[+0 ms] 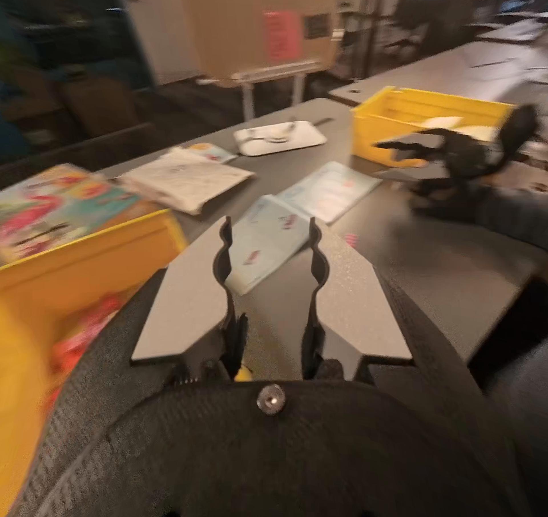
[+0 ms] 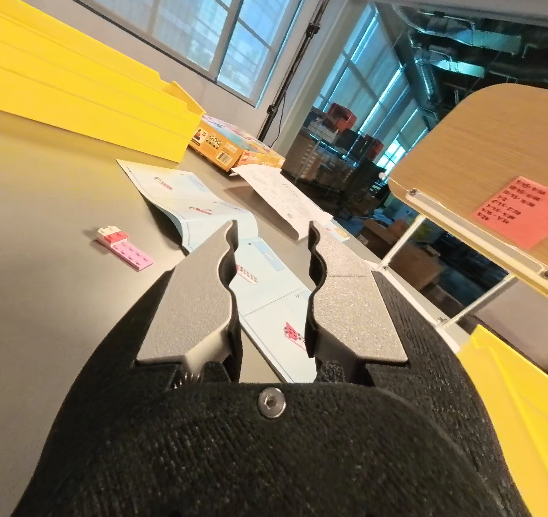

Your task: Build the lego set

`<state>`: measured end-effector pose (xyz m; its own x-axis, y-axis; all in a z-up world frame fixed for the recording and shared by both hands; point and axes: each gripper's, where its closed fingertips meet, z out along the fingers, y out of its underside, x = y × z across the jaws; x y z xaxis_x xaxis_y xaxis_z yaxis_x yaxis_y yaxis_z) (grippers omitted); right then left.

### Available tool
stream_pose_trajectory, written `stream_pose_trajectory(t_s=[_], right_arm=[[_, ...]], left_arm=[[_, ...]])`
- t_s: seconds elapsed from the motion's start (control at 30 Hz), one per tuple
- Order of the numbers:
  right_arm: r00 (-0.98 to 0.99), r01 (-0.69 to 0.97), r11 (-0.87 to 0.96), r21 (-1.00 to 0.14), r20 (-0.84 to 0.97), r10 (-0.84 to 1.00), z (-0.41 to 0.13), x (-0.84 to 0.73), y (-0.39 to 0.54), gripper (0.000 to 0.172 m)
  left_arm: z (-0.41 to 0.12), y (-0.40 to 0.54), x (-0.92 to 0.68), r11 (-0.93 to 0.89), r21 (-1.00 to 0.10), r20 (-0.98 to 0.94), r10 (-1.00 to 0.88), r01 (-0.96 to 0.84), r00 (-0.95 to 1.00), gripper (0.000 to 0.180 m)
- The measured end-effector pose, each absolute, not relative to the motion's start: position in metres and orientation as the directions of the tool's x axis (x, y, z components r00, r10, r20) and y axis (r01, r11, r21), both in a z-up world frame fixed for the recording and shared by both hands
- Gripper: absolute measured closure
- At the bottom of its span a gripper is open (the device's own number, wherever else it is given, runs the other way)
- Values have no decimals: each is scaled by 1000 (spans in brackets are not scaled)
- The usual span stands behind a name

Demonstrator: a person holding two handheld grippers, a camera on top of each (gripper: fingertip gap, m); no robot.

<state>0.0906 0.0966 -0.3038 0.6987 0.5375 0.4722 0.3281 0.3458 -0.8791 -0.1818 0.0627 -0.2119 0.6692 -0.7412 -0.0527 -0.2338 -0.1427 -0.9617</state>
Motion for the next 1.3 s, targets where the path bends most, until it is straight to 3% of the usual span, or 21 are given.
stream_pose_trajectory(t_s=[0.13, 0.27, 0.43, 0.57, 0.8, 1.3], right_arm=[[714, 315, 327, -891, 449, 537, -304, 94, 99, 127], [720, 317, 310, -896, 441, 536, -307, 95, 103, 129], [729, 328, 295, -897, 439, 525, -310, 96, 108, 130], [731, 344, 267, -900, 435, 525, -314, 97, 113, 133], [739, 362, 266, -894, 448, 502, -315, 98, 117, 139], [785, 337, 242, -910, 414, 461, -311, 107, 126, 143]], left_arm=[[-203, 109, -275, -250, -937, -87, -508, -243, 857, 135], [-246, 143, -328, -457, -830, -102, -439, -320, 893, 137], [-297, 168, -327, -575, -708, -48, -541, -411, 840, 140], [-315, 175, -298, -584, -688, 106, -668, -431, 737, 138], [-350, 198, -296, -597, -551, 47, -720, -583, 692, 141], [-357, 202, -293, -555, -513, 13, -768, -655, 641, 145]])
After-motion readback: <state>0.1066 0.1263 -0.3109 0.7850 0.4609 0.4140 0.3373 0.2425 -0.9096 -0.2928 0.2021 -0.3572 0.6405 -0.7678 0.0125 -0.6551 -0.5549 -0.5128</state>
